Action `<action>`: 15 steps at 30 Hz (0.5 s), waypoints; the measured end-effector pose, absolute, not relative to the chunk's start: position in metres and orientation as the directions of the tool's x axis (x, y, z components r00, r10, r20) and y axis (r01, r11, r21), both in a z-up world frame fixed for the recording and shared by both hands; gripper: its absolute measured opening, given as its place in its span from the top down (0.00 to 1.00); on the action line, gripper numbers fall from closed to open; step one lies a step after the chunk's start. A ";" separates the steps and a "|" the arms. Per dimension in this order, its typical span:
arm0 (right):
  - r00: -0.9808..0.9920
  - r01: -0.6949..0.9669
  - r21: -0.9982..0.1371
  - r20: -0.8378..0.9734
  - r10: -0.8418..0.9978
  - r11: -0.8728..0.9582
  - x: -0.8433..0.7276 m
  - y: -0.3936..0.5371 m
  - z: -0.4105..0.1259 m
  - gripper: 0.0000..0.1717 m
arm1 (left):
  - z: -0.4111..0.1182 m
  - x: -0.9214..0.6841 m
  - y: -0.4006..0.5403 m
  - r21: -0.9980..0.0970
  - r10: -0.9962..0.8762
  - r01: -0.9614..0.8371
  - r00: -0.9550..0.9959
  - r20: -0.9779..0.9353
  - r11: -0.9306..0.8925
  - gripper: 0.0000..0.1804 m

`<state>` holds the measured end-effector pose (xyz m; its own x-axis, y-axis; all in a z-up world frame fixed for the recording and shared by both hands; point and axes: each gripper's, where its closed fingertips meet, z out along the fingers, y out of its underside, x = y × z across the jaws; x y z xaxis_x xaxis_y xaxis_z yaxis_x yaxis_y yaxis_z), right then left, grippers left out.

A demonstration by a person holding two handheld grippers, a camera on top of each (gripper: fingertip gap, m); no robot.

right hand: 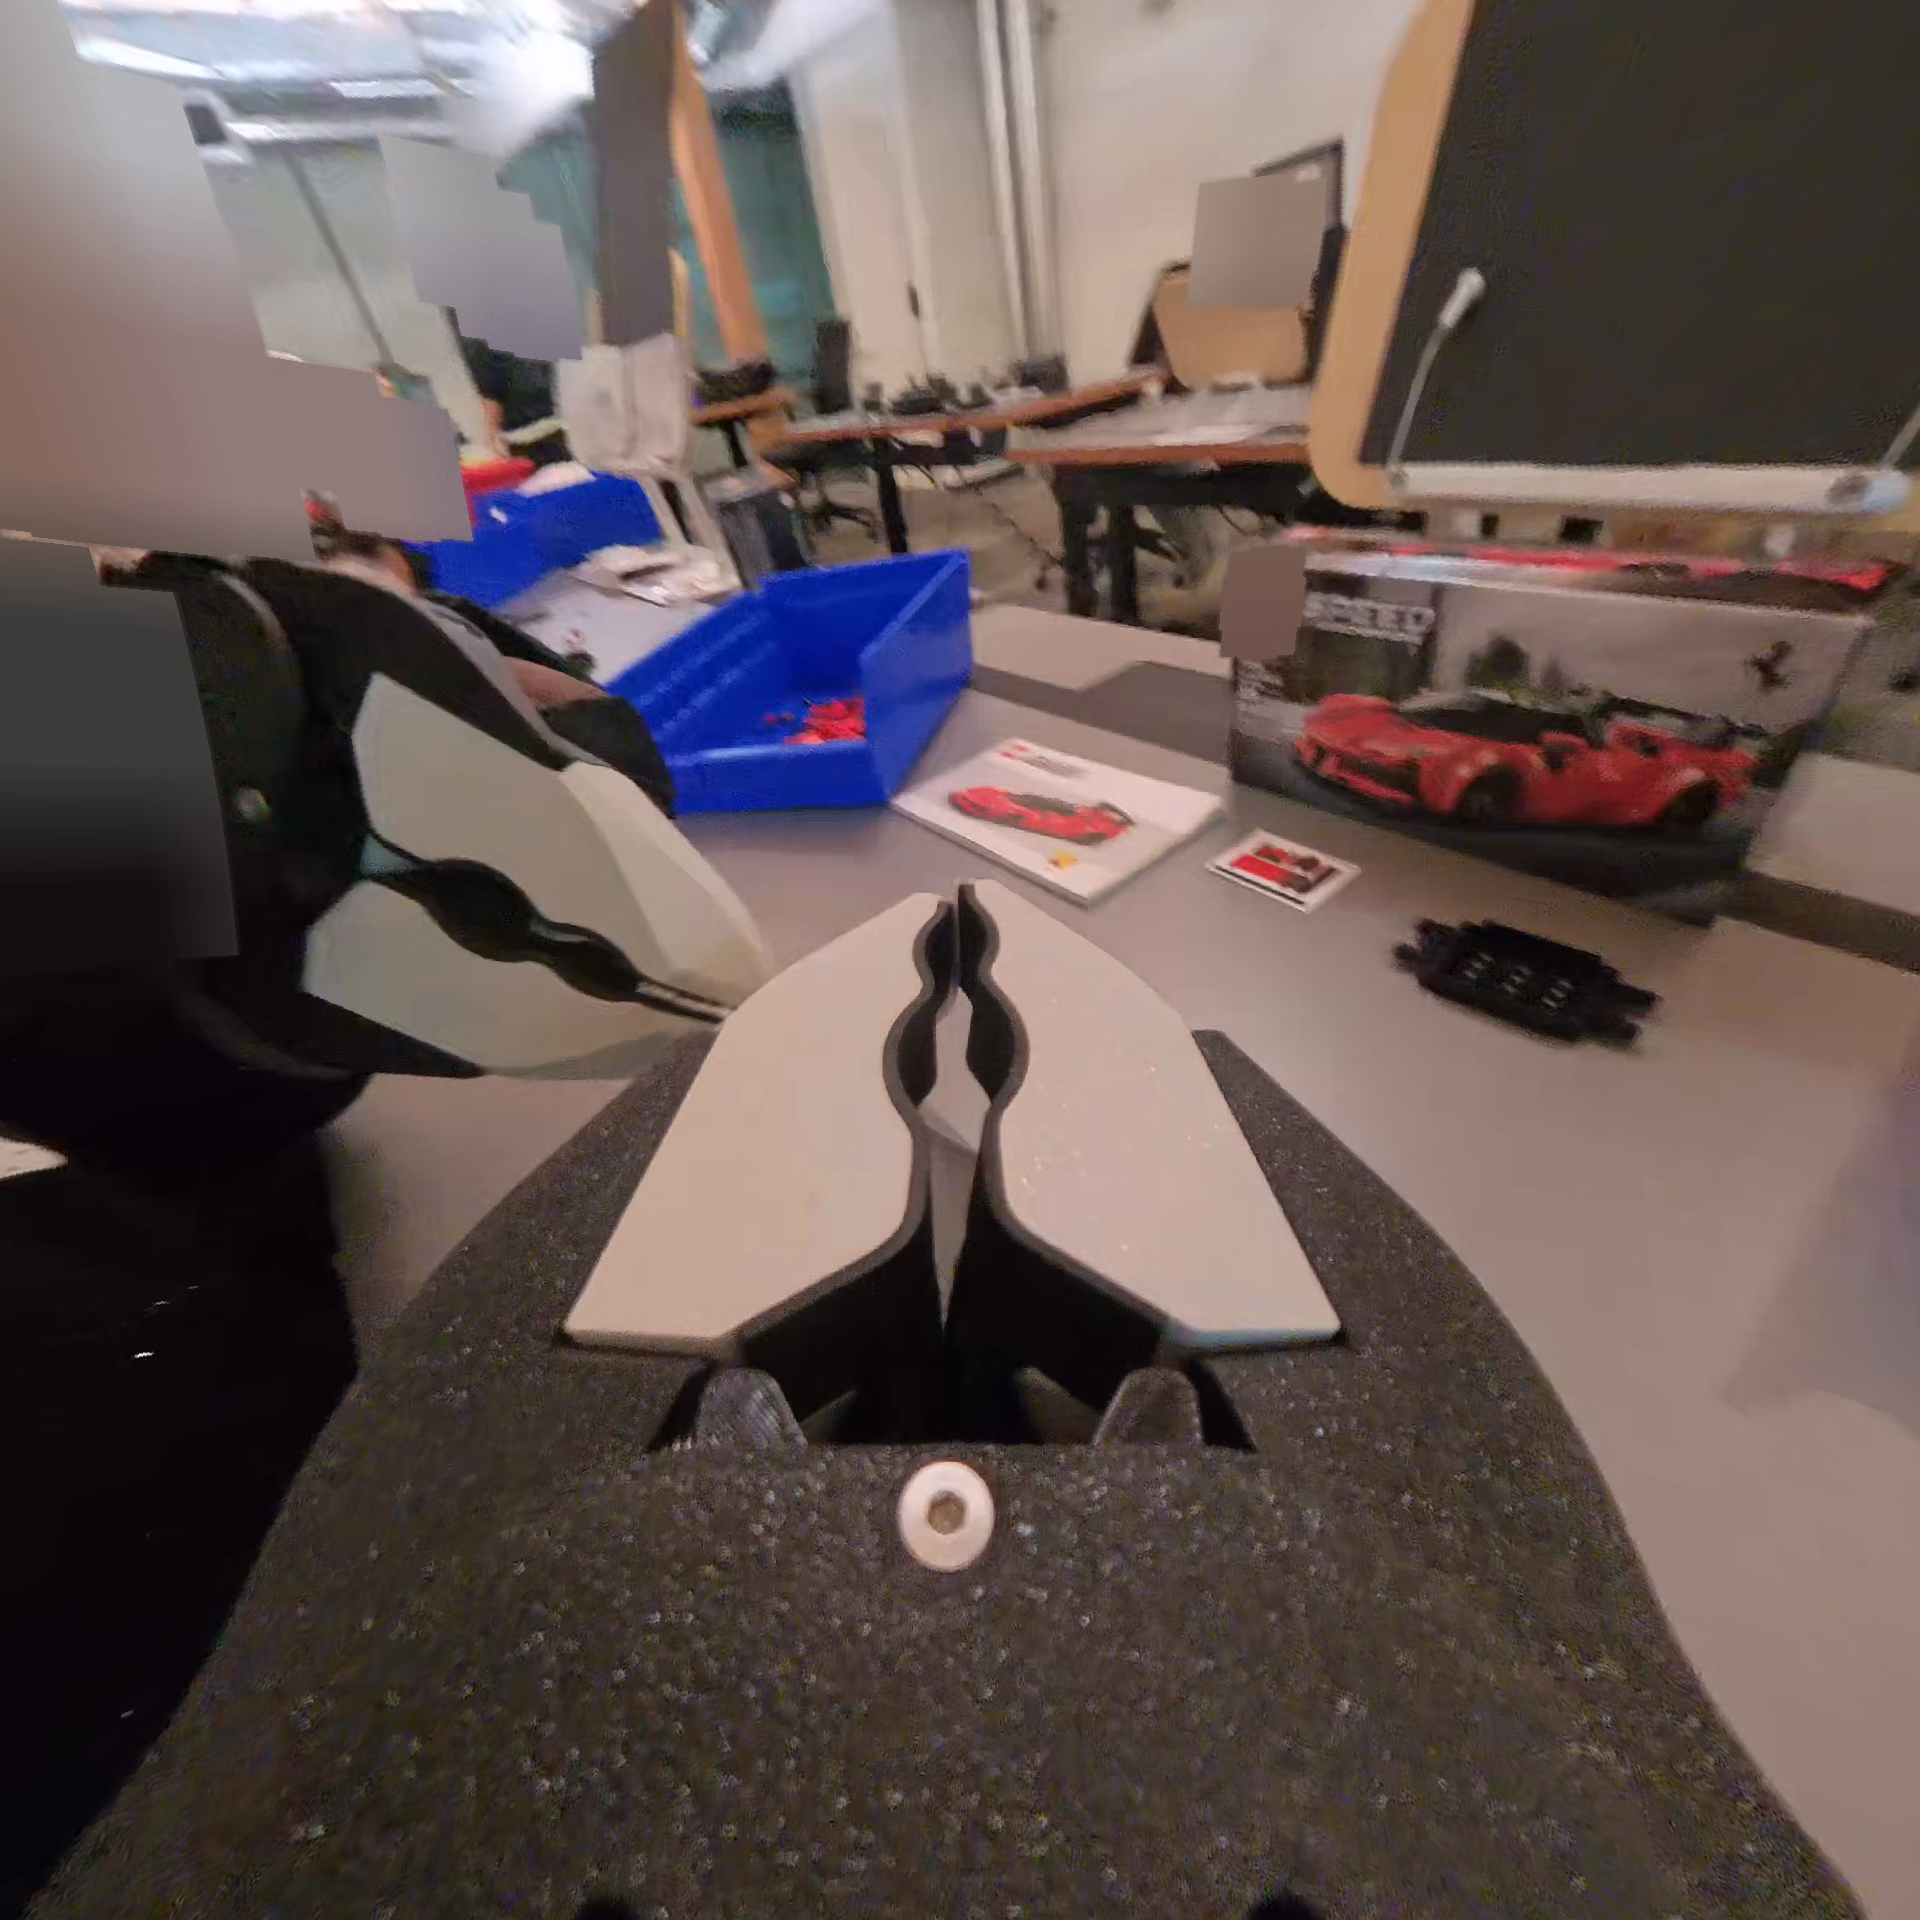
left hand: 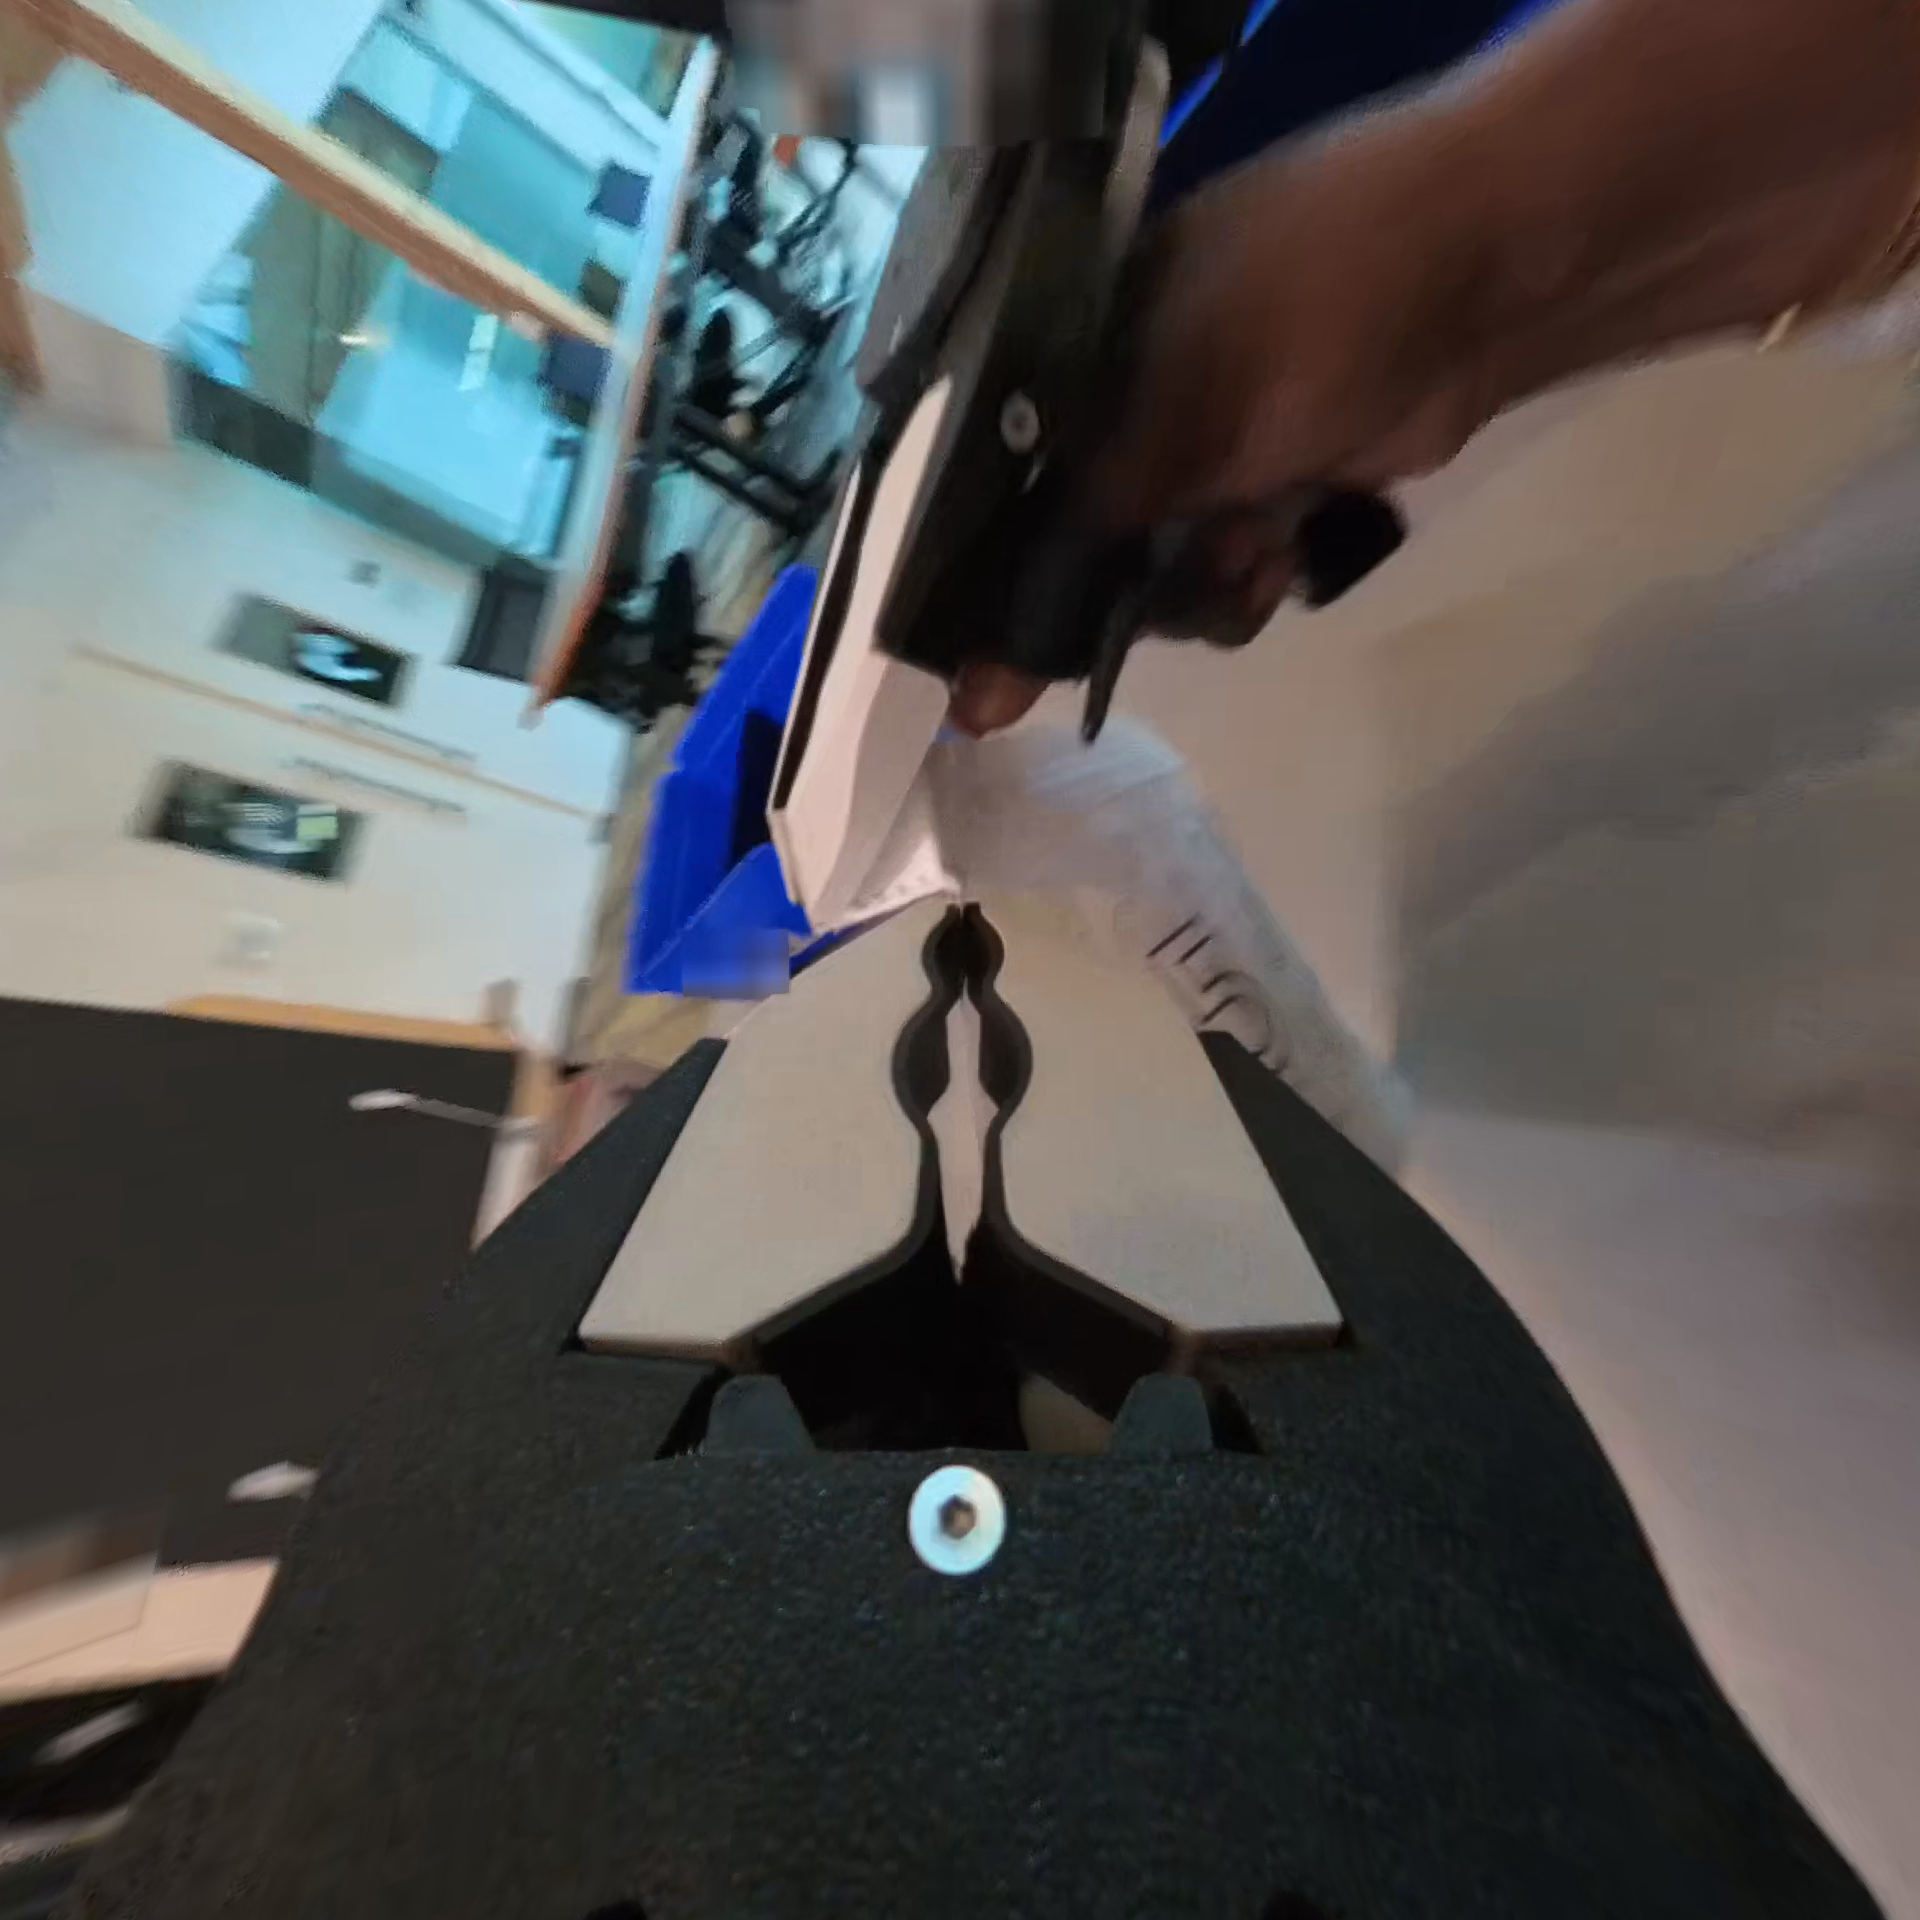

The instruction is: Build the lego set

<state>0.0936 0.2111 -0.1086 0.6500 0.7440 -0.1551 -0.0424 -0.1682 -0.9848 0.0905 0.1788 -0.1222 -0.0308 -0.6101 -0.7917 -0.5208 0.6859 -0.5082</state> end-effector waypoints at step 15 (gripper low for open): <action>0.579 0.045 -0.996 -0.040 0.814 -0.082 0.067 0.217 -0.111 1.00 | -0.129 0.045 0.178 -0.081 -0.205 -0.610 -0.136 -0.969 0.789 1.00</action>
<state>0.0667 0.2168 -0.1105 0.5788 0.8144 -0.0405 0.0451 -0.0815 -0.9956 0.0445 0.1781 -0.1292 -0.1357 -0.2047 -0.9694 -0.6095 0.7886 -0.0812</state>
